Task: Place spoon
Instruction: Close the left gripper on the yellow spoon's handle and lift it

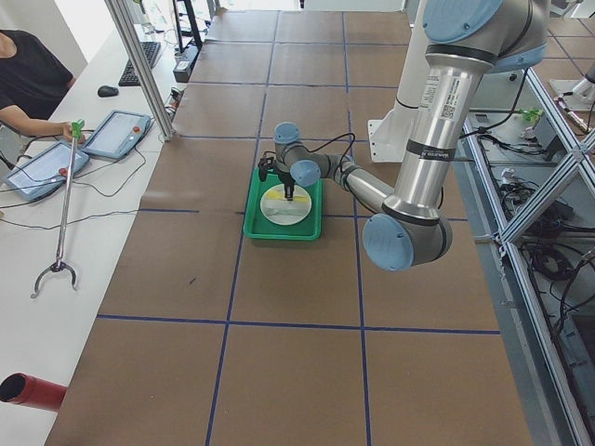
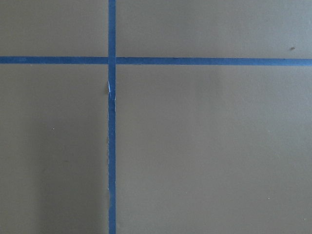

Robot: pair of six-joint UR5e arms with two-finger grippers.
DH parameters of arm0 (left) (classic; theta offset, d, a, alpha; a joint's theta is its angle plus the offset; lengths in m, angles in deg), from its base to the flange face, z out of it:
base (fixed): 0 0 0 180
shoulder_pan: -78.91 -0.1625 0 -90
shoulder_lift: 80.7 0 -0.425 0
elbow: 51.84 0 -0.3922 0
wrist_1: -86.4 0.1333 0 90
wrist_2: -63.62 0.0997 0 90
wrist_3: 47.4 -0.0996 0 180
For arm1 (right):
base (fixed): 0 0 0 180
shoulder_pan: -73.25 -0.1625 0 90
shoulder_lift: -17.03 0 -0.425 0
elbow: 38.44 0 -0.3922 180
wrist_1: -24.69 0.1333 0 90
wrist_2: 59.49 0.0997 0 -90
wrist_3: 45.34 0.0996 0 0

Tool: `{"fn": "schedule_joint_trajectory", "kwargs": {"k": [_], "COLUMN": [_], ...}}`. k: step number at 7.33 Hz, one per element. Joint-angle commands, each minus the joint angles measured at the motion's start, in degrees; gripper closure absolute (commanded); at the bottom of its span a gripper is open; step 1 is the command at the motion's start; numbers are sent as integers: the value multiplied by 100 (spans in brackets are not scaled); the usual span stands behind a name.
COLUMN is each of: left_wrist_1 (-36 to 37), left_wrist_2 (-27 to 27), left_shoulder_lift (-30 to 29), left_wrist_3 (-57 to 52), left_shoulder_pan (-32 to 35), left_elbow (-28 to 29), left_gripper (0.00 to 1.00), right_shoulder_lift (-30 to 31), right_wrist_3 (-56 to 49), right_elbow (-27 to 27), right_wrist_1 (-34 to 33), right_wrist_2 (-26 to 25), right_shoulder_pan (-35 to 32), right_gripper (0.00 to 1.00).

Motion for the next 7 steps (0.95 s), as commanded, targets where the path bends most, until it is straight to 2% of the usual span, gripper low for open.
{"fn": "schedule_joint_trajectory", "kwargs": {"k": [1, 2, 4, 5, 7], "left_wrist_1": [8, 26, 157, 419, 615], "left_wrist_2": [3, -5, -23, -32, -32], "left_shoulder_lift": [10, 37, 282, 187, -208], "left_wrist_3": [-17, -17, -17, -17, 140], "left_shoulder_pan": [25, 51, 87, 87, 25], "left_elbow": [-55, -186, -825, -968, -830], "left_gripper": [93, 93, 97, 99, 99], "right_shoulder_lift": [0, 0, 0, 0, 0], "right_wrist_3": [0, -9, 0, 0, 0], "right_elbow": [0, 0, 0, 0, 0], "right_wrist_1": [0, 0, 0, 9, 0], "right_wrist_2": [0, 0, 0, 0, 0], "right_shoulder_pan": [0, 0, 0, 0, 0], "right_gripper": [0, 0, 0, 0, 0]}}
